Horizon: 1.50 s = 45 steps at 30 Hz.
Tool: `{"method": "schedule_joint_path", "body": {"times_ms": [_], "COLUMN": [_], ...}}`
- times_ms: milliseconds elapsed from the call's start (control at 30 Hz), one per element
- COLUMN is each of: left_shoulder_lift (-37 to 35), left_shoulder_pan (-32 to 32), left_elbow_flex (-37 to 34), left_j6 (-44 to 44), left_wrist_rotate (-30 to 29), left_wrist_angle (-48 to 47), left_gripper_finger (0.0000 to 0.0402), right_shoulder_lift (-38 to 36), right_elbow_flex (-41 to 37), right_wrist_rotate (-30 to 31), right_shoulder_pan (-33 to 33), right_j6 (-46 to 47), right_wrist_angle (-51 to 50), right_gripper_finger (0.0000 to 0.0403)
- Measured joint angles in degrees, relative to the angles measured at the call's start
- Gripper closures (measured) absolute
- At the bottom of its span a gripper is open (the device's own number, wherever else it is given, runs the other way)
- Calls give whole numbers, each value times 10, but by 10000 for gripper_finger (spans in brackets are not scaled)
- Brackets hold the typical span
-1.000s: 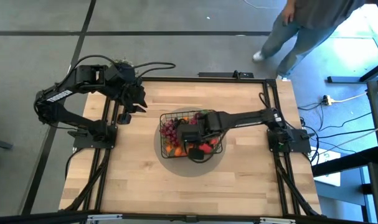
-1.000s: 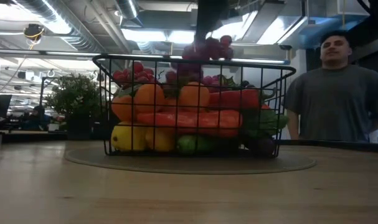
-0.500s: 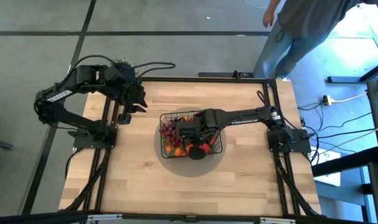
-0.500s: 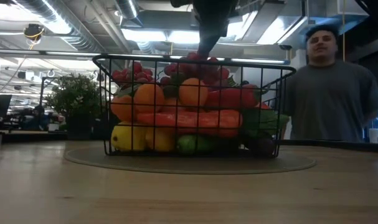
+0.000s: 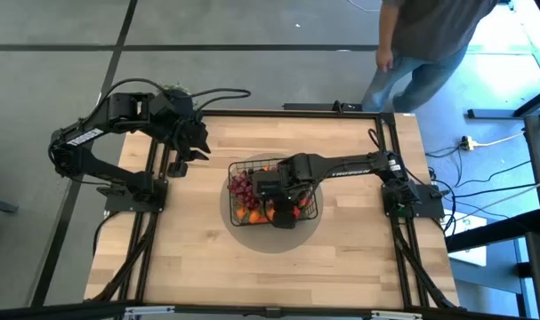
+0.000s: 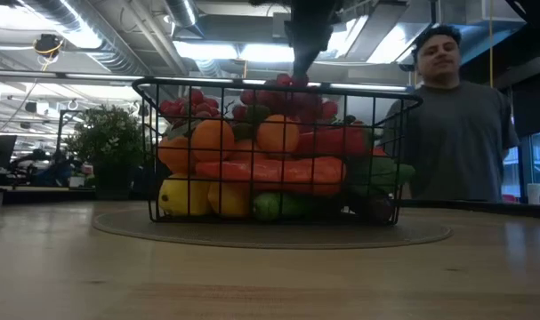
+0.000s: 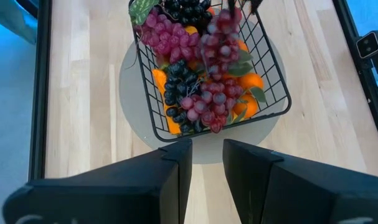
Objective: Build produce basket
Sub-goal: Return to Home Position
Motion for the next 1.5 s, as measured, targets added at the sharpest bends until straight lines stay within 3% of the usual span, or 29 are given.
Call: {"method": "schedule_joint_path", "body": {"times_ms": [400,567,700,867,1267,1500], "left_shoulder_lift": [0,0,-2,-31,-135,-243], "left_shoulder_pan": [0,0,0,0,0,0], "left_elbow_flex": [0,0,0,0,-7,-118], "left_j6": [6,2,2,-6,-98,-150], "left_wrist_rotate": [-4,-67,-96,-100,-100,-100], "left_wrist_angle": [-16,-30,-25,-27,-15,74], "left_gripper_finger": [324,325,354,396,401,401], "right_shoulder_lift": [0,0,-2,-51,-217,-368], "right_elbow_flex": [61,86,122,112,106,-11], "right_wrist_rotate": [-9,-8,32,100,148,130], "right_shoulder_pan": [-1,-7,-17,-30,-78,-92], "right_j6": [29,32,27,10,-76,-78], "right_wrist_angle": [-100,-105,-101,-103,-104,-47], "right_gripper_finger": [294,298,331,395,402,403]}}
